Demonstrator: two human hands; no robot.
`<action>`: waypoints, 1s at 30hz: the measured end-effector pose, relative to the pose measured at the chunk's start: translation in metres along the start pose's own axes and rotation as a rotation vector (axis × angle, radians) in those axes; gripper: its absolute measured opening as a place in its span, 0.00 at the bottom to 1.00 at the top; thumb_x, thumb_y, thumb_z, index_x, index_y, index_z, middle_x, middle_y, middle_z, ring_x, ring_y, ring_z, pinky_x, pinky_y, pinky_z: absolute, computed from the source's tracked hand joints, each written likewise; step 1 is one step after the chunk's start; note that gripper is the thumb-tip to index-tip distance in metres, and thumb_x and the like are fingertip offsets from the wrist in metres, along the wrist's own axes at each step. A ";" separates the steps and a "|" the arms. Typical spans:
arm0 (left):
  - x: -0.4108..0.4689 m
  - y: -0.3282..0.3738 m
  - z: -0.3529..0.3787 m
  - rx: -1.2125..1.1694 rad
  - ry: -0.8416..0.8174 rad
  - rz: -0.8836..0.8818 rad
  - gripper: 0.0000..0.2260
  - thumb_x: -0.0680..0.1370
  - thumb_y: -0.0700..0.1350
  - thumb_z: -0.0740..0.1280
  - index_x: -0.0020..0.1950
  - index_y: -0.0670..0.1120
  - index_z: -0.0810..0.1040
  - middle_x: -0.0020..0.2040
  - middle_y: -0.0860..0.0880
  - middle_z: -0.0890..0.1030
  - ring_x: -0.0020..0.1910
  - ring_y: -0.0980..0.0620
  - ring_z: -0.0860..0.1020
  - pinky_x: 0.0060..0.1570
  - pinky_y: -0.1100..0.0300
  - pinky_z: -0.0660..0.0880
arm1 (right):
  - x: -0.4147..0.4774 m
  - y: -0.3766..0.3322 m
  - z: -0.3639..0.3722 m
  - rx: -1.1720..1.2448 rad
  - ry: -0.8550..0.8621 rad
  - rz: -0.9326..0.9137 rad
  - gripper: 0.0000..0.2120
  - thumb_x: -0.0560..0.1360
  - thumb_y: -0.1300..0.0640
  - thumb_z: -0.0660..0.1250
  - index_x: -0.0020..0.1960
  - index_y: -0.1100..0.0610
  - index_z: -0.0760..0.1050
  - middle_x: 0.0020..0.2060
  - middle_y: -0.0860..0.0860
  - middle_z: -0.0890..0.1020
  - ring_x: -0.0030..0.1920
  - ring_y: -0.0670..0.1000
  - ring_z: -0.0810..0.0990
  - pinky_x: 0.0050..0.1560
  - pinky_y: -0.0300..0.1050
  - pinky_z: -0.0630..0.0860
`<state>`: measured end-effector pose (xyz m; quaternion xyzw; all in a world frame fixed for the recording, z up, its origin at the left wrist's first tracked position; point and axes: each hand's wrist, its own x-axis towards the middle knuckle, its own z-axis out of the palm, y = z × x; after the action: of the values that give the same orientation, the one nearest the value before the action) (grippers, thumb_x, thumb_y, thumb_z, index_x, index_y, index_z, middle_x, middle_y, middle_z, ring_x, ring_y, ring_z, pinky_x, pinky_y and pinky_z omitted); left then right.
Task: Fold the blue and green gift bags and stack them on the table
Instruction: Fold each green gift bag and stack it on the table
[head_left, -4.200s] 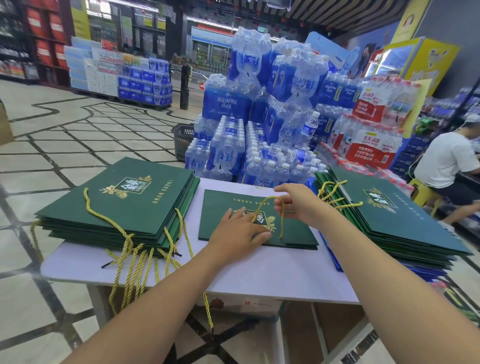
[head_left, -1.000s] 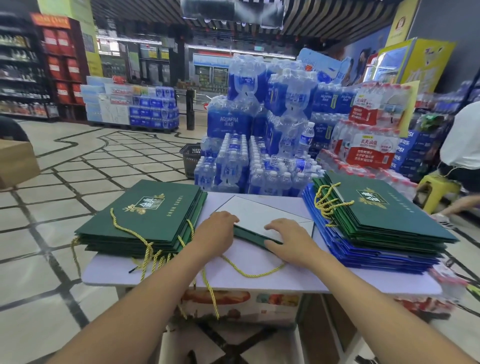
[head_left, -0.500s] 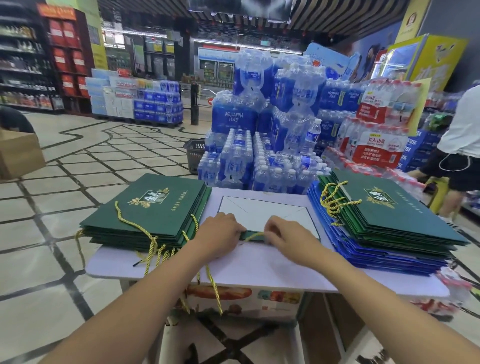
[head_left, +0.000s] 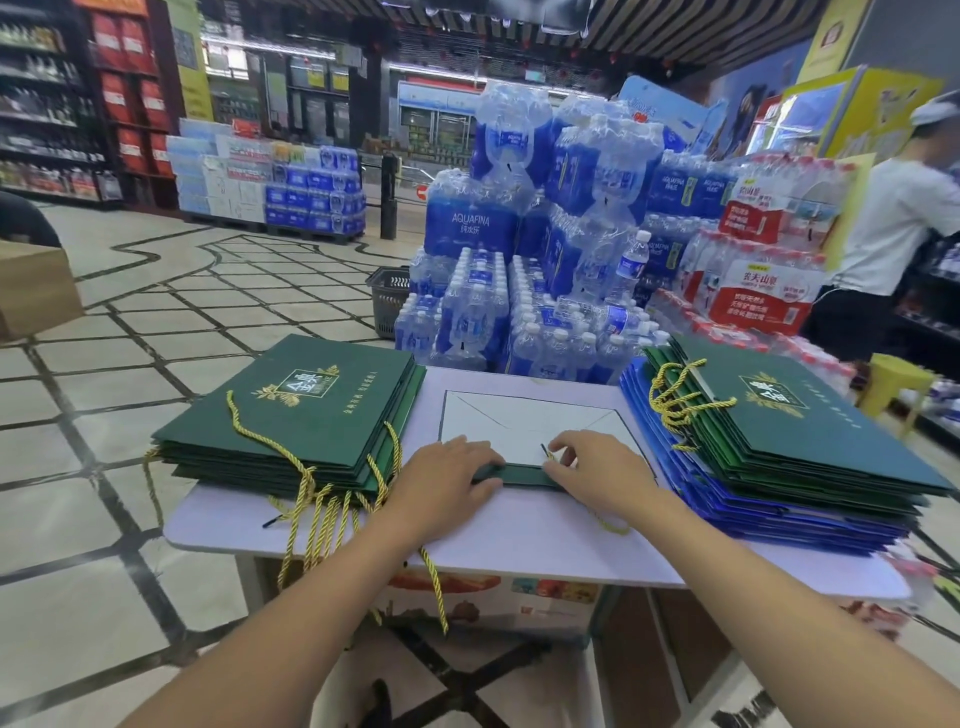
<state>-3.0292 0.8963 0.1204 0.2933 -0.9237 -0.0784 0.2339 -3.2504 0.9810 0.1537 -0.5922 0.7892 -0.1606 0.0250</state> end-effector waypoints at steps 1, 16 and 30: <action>0.000 -0.001 0.001 -0.006 0.001 -0.004 0.13 0.83 0.56 0.62 0.65 0.56 0.77 0.58 0.57 0.81 0.58 0.53 0.76 0.56 0.52 0.73 | 0.003 -0.002 0.004 0.009 0.026 0.025 0.11 0.78 0.44 0.66 0.59 0.44 0.78 0.48 0.43 0.82 0.50 0.50 0.80 0.43 0.45 0.72; 0.003 -0.008 0.007 -0.005 0.013 0.016 0.12 0.82 0.55 0.63 0.64 0.56 0.77 0.54 0.58 0.80 0.55 0.53 0.75 0.53 0.50 0.73 | -0.001 -0.020 0.047 0.317 0.253 -0.112 0.09 0.77 0.61 0.67 0.49 0.49 0.83 0.46 0.45 0.82 0.48 0.46 0.78 0.54 0.45 0.74; 0.004 -0.011 0.016 -0.022 -0.004 0.005 0.12 0.82 0.55 0.61 0.63 0.57 0.77 0.50 0.59 0.80 0.51 0.54 0.76 0.59 0.46 0.75 | -0.003 -0.015 0.054 0.159 0.253 -0.272 0.10 0.81 0.58 0.65 0.56 0.50 0.84 0.48 0.46 0.81 0.51 0.49 0.78 0.51 0.48 0.75</action>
<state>-3.0343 0.8850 0.1051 0.2884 -0.9238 -0.0885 0.2356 -3.2231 0.9682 0.1060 -0.6646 0.6837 -0.2974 -0.0497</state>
